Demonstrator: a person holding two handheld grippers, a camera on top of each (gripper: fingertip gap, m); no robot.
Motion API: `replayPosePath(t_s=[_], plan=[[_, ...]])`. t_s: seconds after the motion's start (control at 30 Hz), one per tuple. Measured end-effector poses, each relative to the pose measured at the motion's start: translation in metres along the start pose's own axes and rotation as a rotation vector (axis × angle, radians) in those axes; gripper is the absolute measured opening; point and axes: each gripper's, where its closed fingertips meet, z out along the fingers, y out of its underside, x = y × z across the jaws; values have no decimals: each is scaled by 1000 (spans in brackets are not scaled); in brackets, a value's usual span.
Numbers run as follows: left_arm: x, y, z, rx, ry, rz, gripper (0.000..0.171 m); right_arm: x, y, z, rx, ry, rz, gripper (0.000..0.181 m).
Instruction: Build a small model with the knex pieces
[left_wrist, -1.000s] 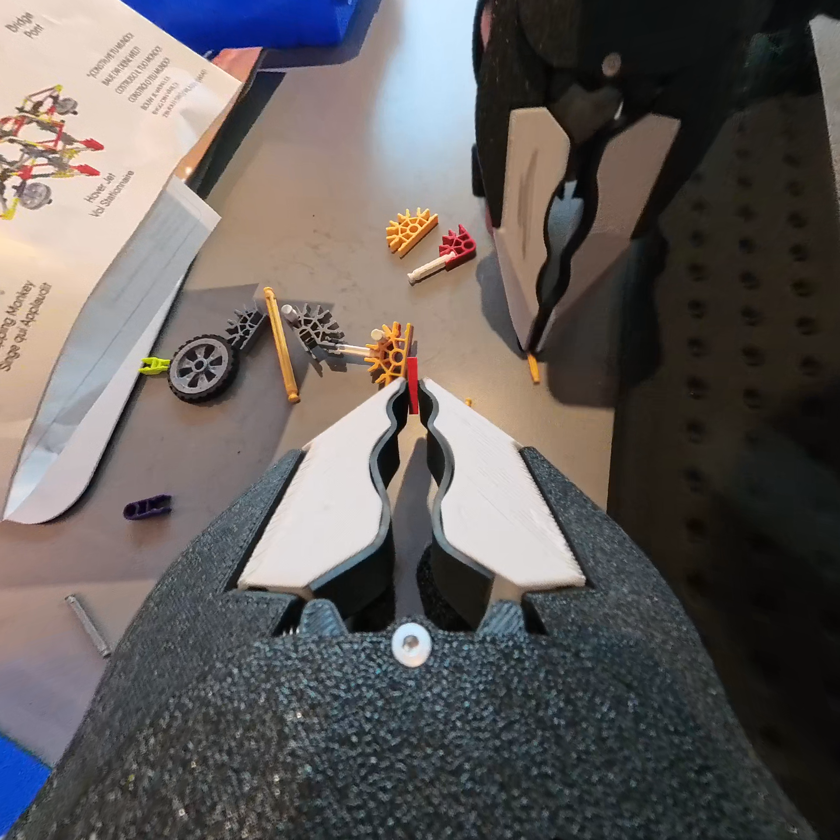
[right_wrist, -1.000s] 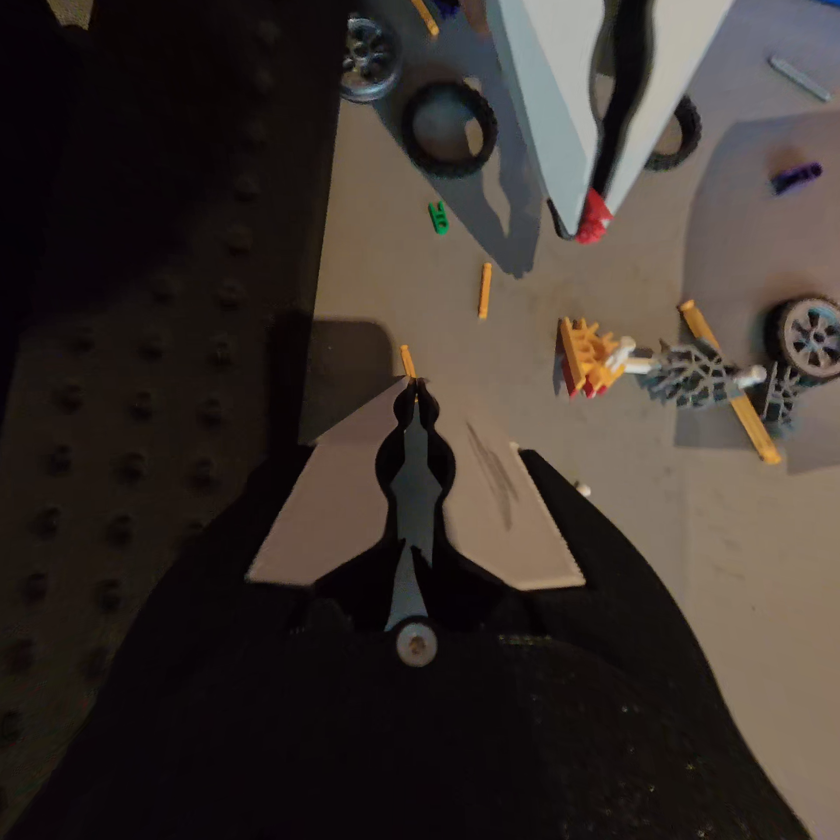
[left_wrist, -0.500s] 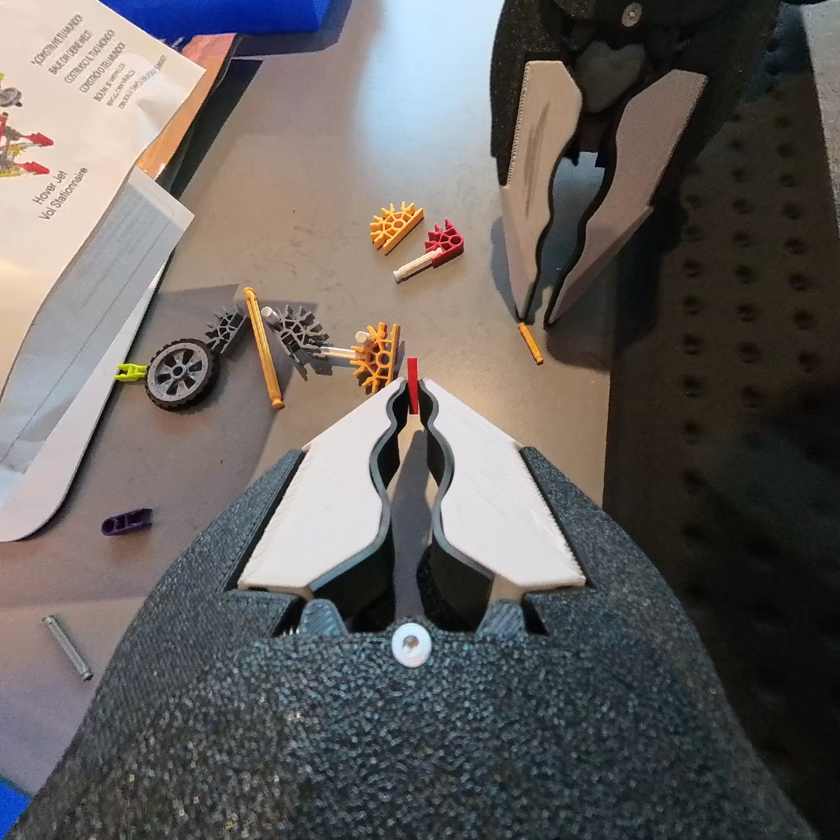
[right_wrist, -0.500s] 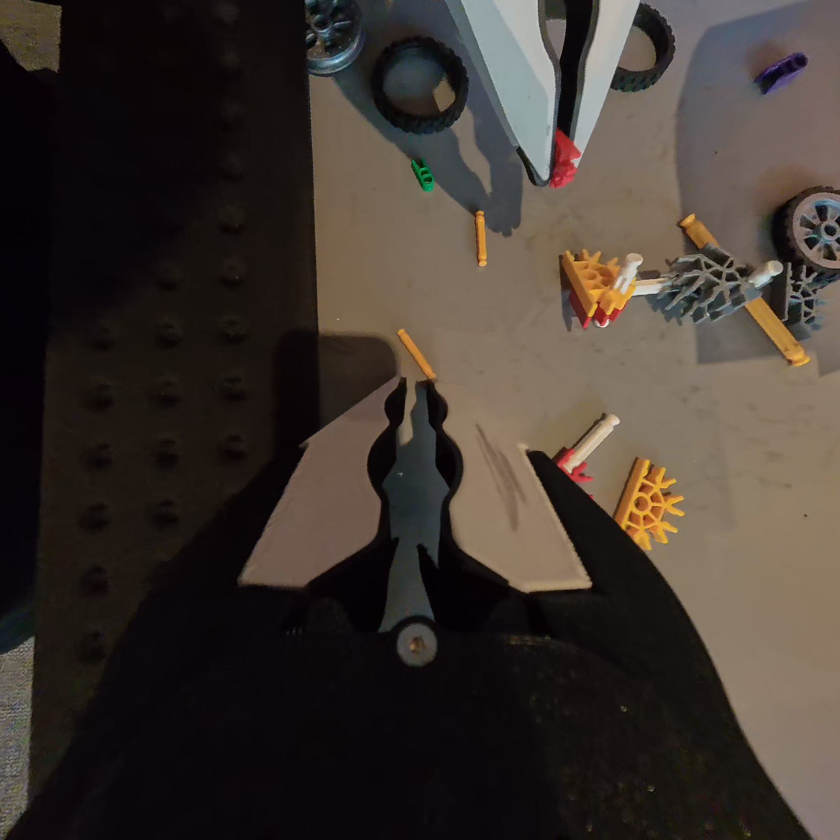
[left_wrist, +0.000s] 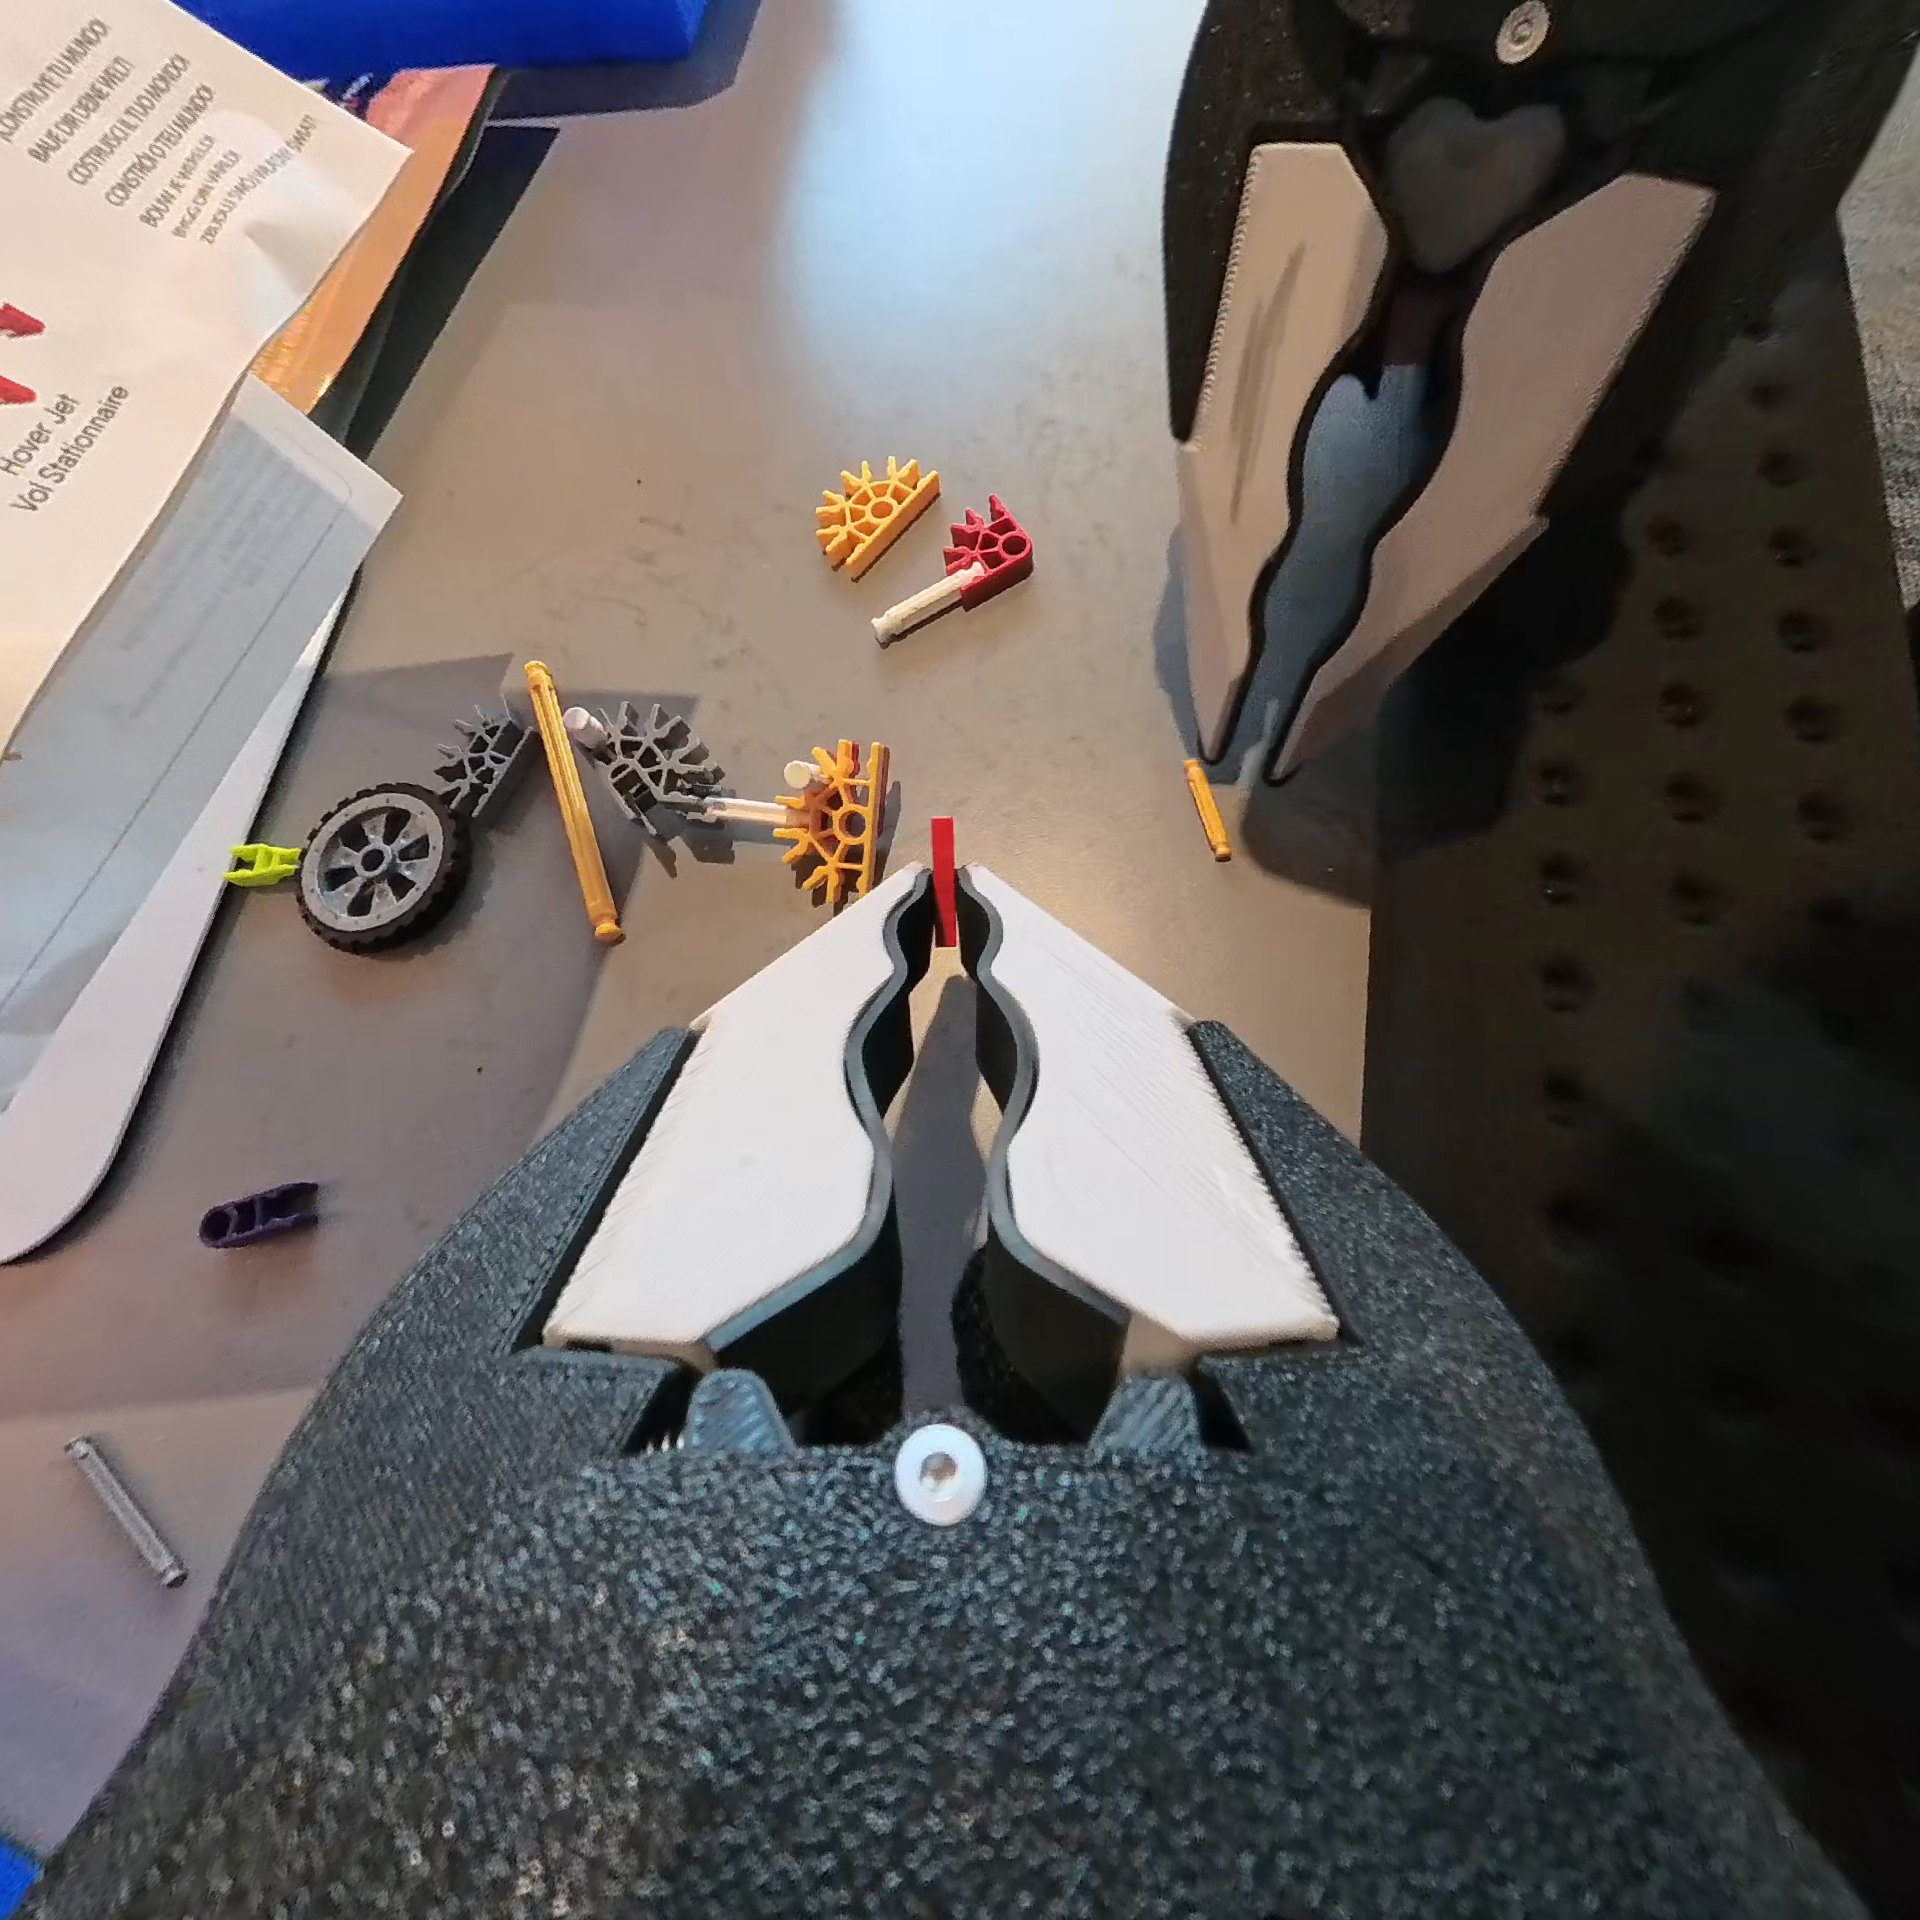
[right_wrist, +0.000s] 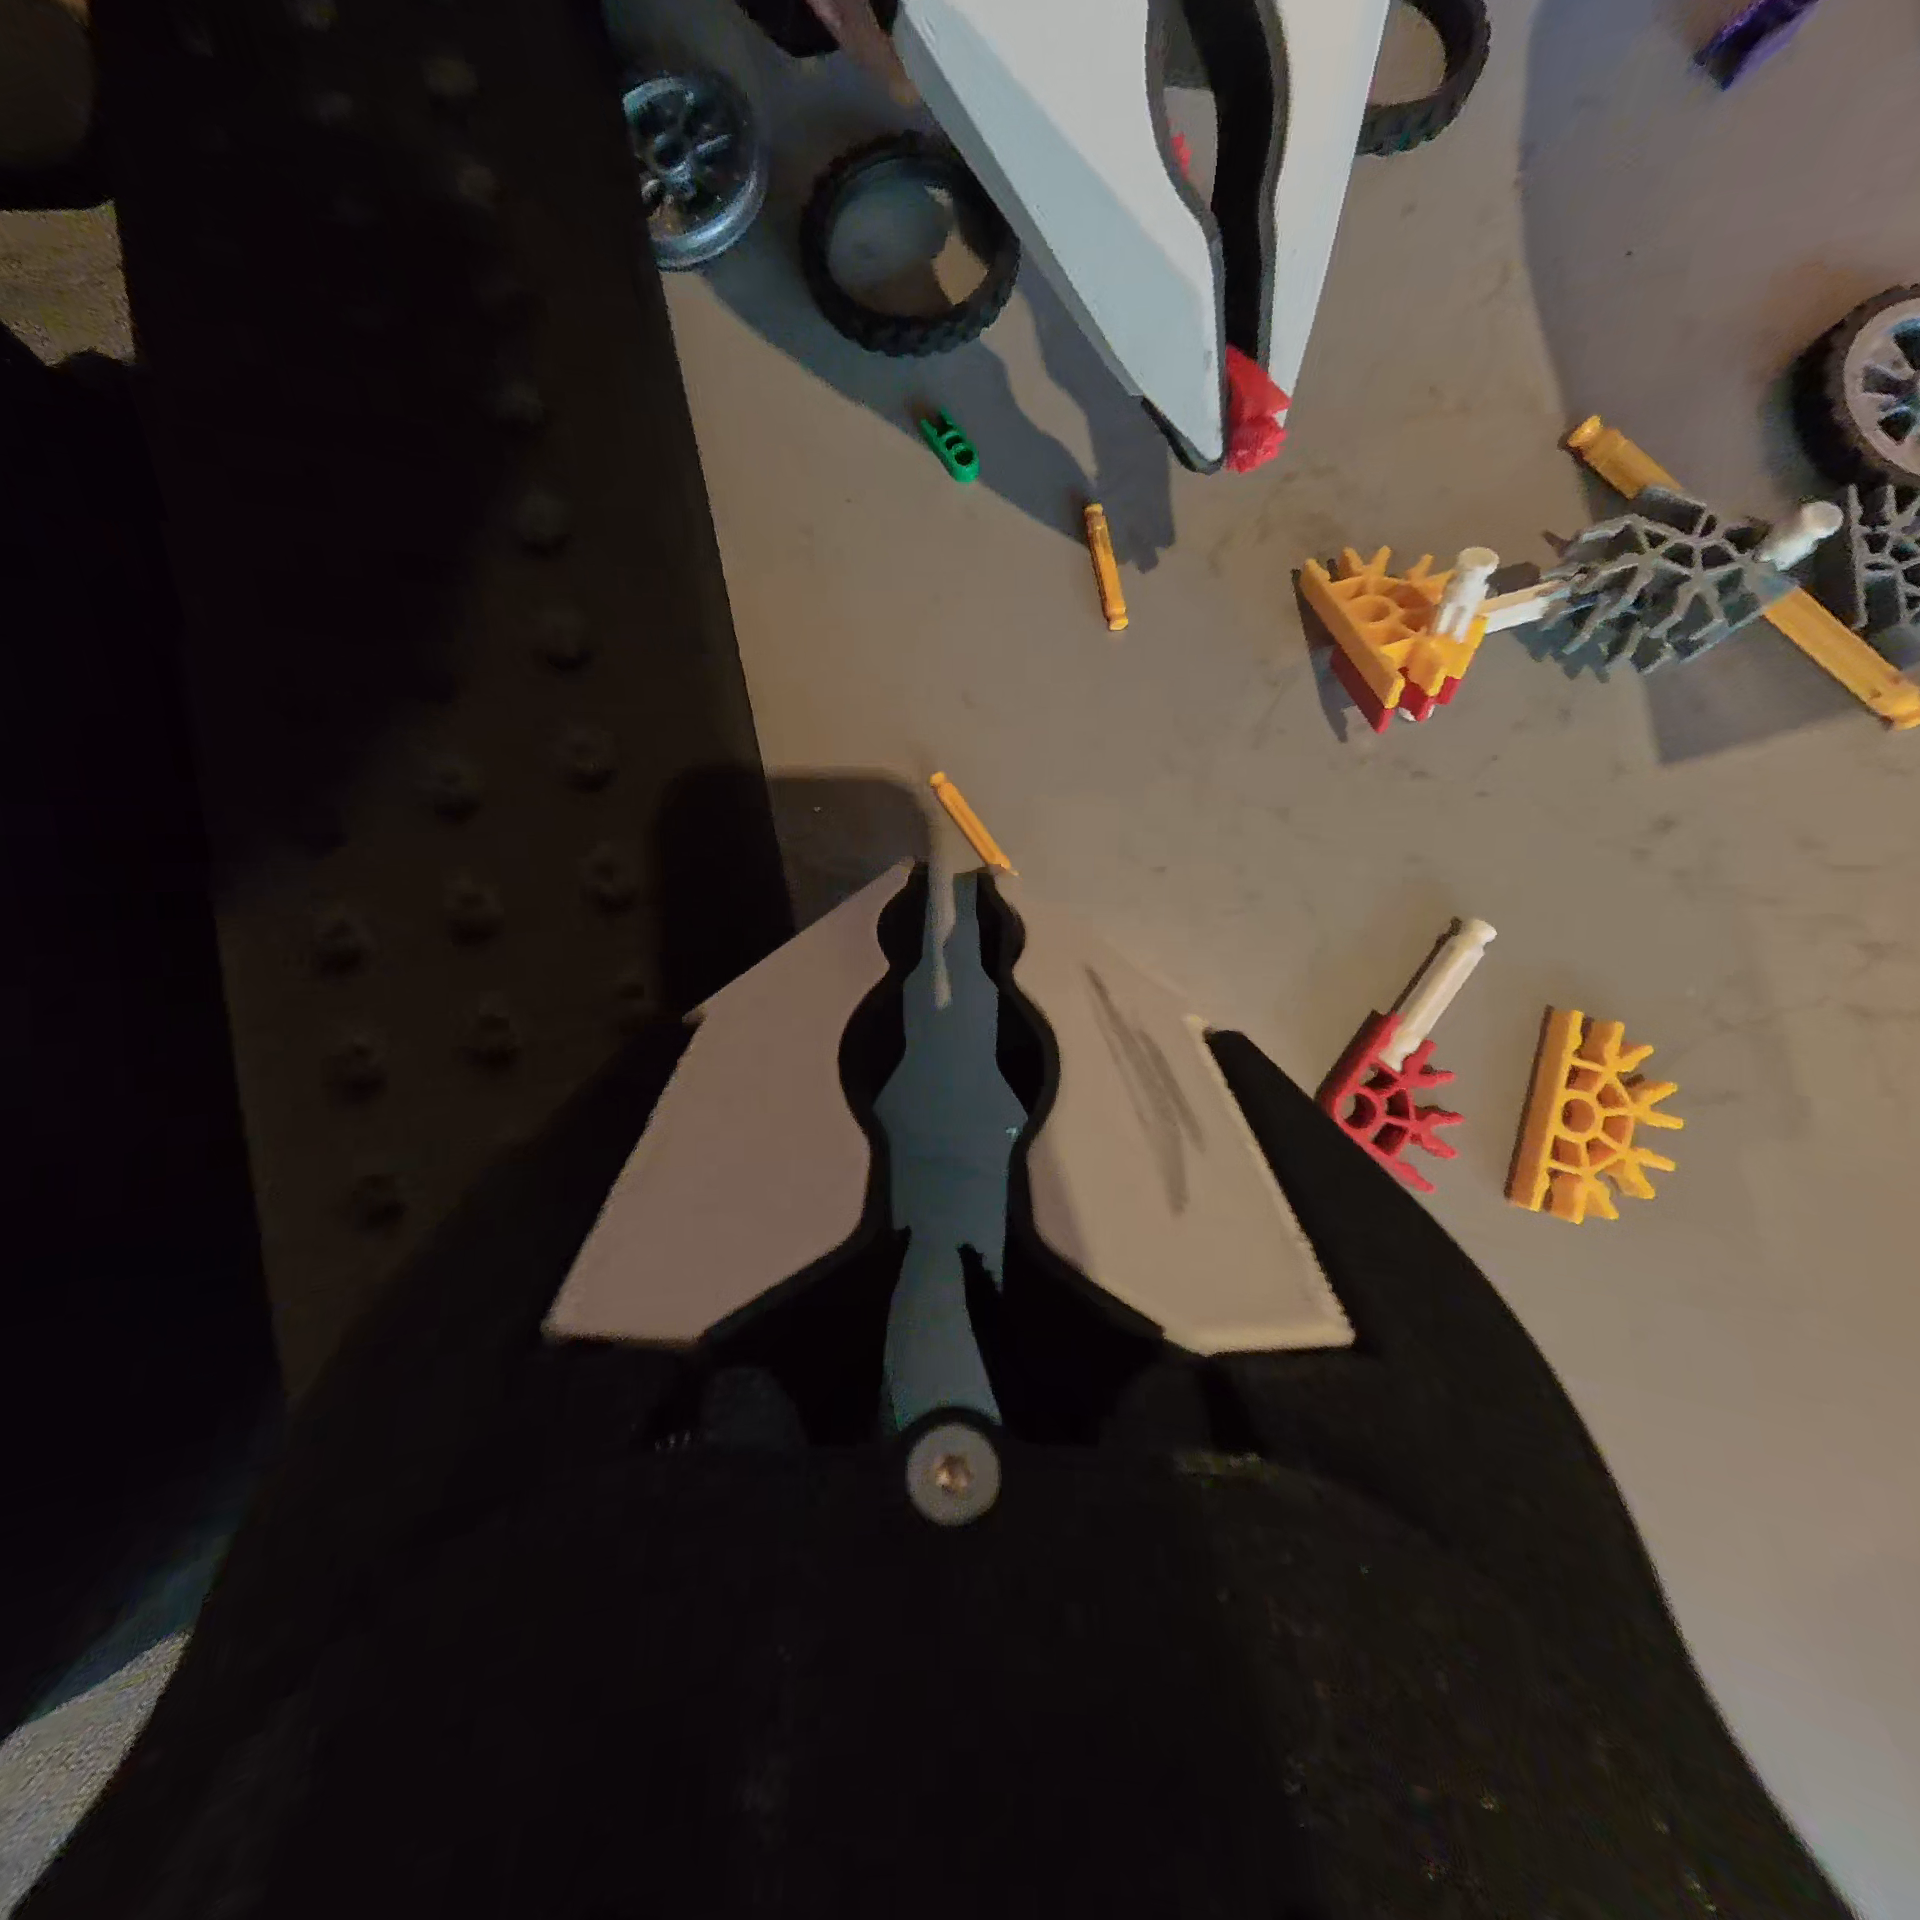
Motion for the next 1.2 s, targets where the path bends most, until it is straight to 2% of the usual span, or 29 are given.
replayPosePath(t_s=[0.2,0.23,0.33,0.6,0.77,0.97,1.07,1.2], plan=[[1,0,0,-1,2,2,2,7,-5,8,1,-11,-14,6],[1,0,0,0,0,2,1,10,-6,7,0,4,-27,20],[0,-1,-2,7,-3,-2,1,12,-9,6,5,27,-25,28],[-1,0,-1,0,-1,-5,1,9,-18,17,-16,88,52,30],[-3,-1,-4,9,-9,-11,1,9,-19,16,-11,109,30,32],[-2,-1,-5,10,-9,-8,1,7,-20,17,19,5,-158,37],[-2,-1,-5,11,-10,-9,1,7,-18,17,37,-92,-189,35],[-3,2,-4,4,-6,-15,2,8,-18,18,43,-132,-226,30]])
